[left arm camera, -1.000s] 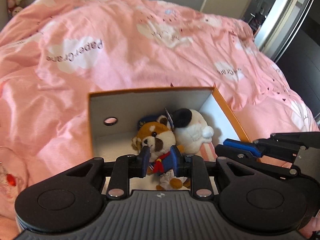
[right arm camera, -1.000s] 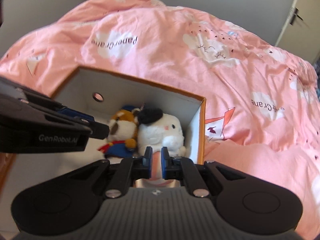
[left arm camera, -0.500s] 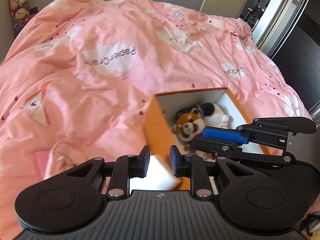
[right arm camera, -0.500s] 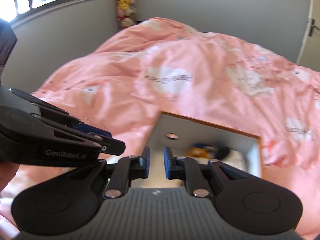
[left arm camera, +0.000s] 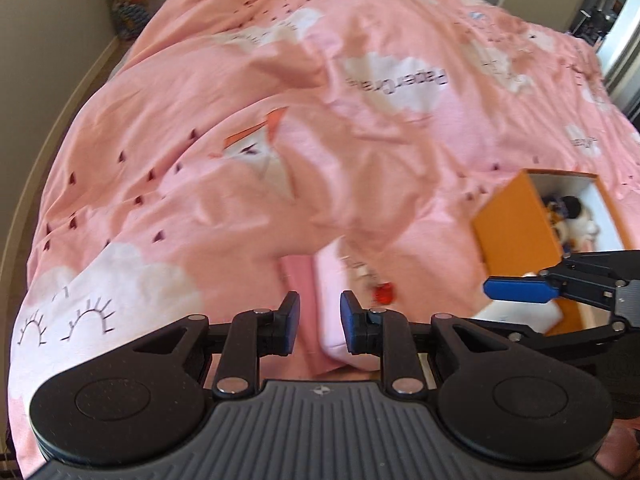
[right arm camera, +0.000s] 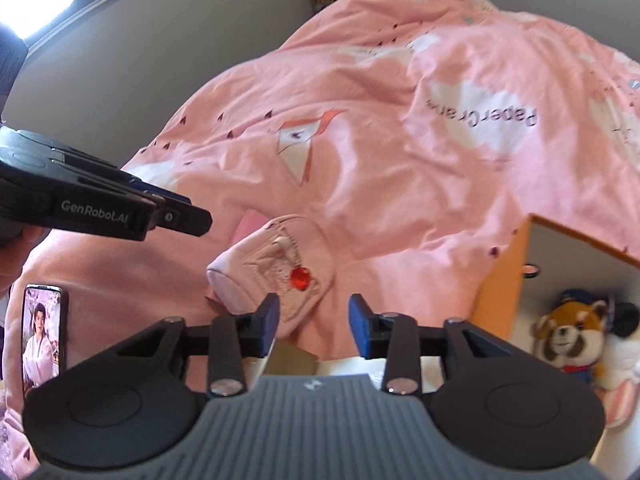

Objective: Organize objects
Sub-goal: 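Open both tools and withdraw them toward the pink wallet and pouch, then grasp the pink wallet with the left tool while the right tool grasps the pink pouch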

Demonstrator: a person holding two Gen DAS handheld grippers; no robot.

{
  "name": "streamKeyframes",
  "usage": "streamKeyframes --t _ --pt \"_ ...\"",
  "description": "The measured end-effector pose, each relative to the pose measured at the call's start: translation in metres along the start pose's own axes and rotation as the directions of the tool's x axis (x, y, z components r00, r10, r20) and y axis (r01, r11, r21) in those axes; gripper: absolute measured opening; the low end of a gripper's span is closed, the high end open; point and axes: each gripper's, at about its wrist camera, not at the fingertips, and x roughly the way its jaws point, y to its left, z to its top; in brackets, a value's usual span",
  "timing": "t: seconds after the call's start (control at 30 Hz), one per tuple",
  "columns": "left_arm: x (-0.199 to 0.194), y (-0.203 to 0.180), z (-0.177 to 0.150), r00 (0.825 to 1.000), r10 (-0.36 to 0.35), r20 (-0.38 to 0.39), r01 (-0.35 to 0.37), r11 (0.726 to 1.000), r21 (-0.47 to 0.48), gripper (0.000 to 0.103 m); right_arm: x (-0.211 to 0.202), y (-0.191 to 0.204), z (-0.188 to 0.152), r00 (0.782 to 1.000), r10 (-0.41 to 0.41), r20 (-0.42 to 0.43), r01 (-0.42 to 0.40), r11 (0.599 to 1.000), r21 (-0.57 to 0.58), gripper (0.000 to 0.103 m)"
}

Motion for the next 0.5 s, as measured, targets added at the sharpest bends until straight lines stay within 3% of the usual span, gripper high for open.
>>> streamKeyframes --t 0.1,0.23,0.5 --pt "0.012 0.020 -0.005 0.999 0.019 -0.032 -0.019 0.999 -0.028 0.027 0.020 0.016 0.012 0.999 0.019 -0.026 -0.020 1.000 -0.015 0.047" --pt "0.022 0.036 -0.008 0.998 0.017 -0.052 -0.019 0.998 -0.054 0.027 0.042 0.033 0.030 0.999 0.017 -0.033 -0.017 1.000 -0.010 0.061" --pt "0.025 0.056 -0.007 0.998 -0.033 -0.049 0.029 0.996 -0.085 0.024 0.088 0.046 0.049 0.991 -0.070 -0.116 0.067 0.997 -0.027 0.063"
